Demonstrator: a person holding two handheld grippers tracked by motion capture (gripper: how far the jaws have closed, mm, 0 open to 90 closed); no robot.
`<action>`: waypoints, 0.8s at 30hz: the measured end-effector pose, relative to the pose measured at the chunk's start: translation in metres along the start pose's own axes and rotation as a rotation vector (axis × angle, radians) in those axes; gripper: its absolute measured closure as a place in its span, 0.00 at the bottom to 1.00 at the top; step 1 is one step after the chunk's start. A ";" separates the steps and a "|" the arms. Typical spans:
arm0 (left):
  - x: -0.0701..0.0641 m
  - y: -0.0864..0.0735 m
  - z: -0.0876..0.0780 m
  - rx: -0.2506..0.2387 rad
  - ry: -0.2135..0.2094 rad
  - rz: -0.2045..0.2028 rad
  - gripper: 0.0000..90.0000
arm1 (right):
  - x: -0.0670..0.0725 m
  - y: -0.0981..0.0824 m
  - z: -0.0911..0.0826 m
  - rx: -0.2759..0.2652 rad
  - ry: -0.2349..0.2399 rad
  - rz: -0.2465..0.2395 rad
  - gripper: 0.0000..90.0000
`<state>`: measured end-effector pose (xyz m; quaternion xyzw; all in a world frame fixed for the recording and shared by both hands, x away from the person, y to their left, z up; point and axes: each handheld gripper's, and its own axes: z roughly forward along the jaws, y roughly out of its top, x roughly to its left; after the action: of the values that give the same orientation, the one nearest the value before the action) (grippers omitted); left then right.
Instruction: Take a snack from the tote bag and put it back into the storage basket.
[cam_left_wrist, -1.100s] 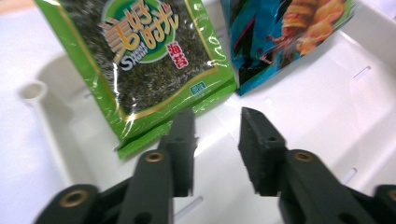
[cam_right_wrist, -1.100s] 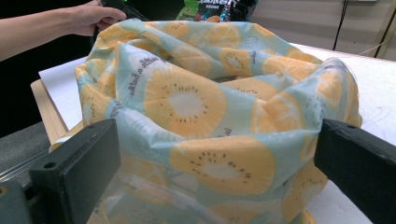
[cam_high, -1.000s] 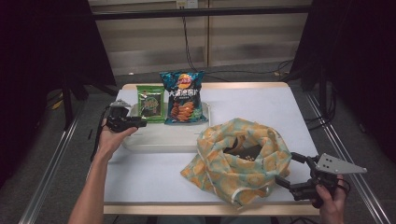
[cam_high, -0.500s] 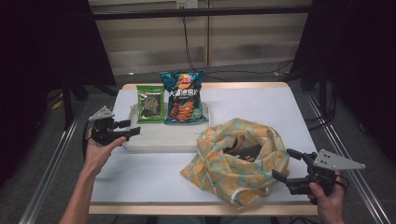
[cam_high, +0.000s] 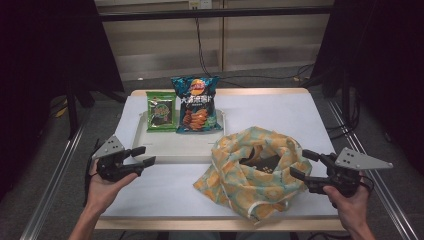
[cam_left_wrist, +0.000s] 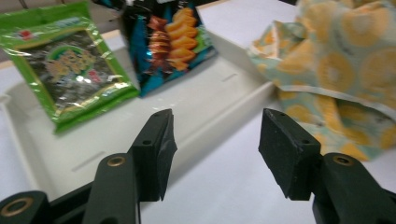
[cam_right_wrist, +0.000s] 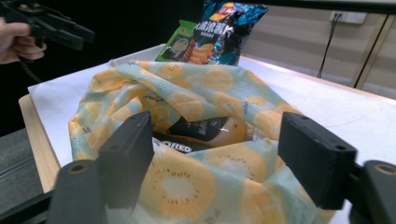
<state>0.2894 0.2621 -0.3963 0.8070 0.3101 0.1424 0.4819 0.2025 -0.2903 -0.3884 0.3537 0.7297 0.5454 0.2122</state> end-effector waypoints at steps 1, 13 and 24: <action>-0.006 -0.001 -0.001 0.009 -0.006 0.013 0.51 | 0.000 0.001 0.004 0.014 0.009 -0.004 0.36; -0.053 -0.014 0.002 0.019 -0.055 -0.027 0.60 | 0.006 0.009 0.045 0.123 0.093 -0.017 0.58; -0.083 -0.014 0.019 0.014 -0.108 -0.008 0.59 | 0.023 -0.013 0.068 0.252 0.159 -0.059 0.54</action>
<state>0.2301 0.2008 -0.4120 0.8156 0.2881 0.0946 0.4928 0.2315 -0.2311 -0.4202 0.3116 0.8169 0.4693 0.1238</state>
